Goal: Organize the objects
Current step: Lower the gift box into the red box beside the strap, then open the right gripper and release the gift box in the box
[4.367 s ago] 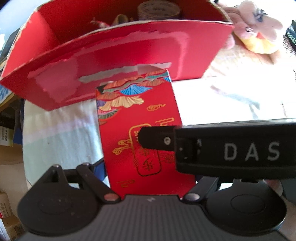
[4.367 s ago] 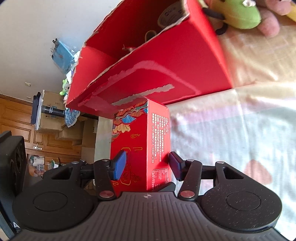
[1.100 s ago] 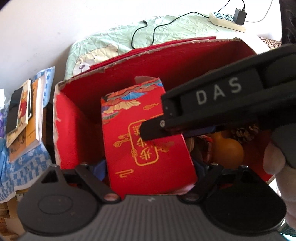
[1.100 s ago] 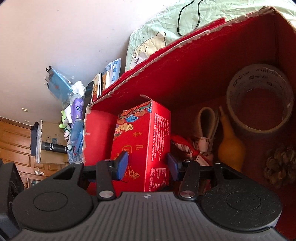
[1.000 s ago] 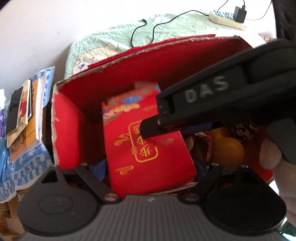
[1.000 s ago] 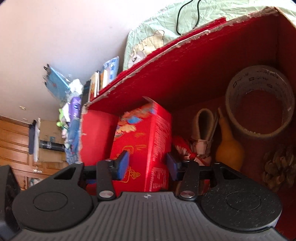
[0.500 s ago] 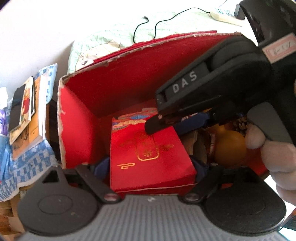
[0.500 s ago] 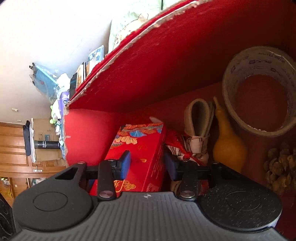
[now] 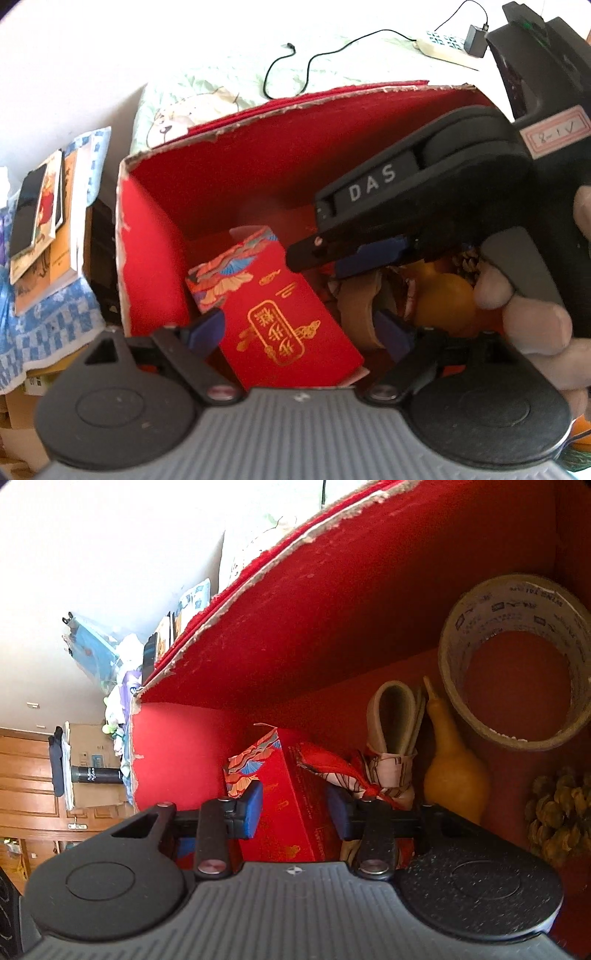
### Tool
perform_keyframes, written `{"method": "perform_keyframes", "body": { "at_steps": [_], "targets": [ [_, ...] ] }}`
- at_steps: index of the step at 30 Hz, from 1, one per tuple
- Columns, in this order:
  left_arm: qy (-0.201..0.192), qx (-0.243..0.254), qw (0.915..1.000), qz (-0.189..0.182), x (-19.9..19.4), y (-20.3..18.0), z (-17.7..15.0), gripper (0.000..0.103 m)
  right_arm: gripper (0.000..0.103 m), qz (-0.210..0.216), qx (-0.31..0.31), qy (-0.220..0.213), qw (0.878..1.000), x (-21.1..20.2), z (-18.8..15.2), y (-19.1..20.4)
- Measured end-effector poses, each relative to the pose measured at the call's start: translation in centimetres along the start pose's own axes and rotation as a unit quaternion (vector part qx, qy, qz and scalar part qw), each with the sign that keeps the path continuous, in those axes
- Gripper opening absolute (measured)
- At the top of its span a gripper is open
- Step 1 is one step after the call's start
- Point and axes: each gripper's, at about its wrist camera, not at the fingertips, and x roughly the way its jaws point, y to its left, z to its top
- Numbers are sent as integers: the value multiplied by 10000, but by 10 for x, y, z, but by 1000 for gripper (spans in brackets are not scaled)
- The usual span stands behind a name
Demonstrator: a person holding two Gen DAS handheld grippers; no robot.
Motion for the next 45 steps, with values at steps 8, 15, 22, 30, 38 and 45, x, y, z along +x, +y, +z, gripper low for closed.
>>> {"method": "perform_keyframes", "body": {
  "at_steps": [8,15,22,30,38,45],
  "targets": [
    [-24,-108,9999,44,-7,0,-1,86,38,-260,91,458,9986,10,5,-2],
    [-44,-185,9998,110,-13,-4,-4,86,23,-552,-22,452,9974,3,7,-7],
    [-41,-286,9994,214,-6,-8,1,87,31,-536,-431,-72,9976,-11,-3,-5],
    [-49,-337,9989,321,-11,-11,-1,87,31,-488,-406,-458,9969,-28,-13,-7],
    [-148,-433,9978,479,-14,-10,-1,86,31,-783,-852,-991,9883,-49,-32,1],
    [-302,-406,9975,491,-19,-13,-2,86,34,-1181,-1187,-1433,9754,-52,-46,15]
  ]
}}
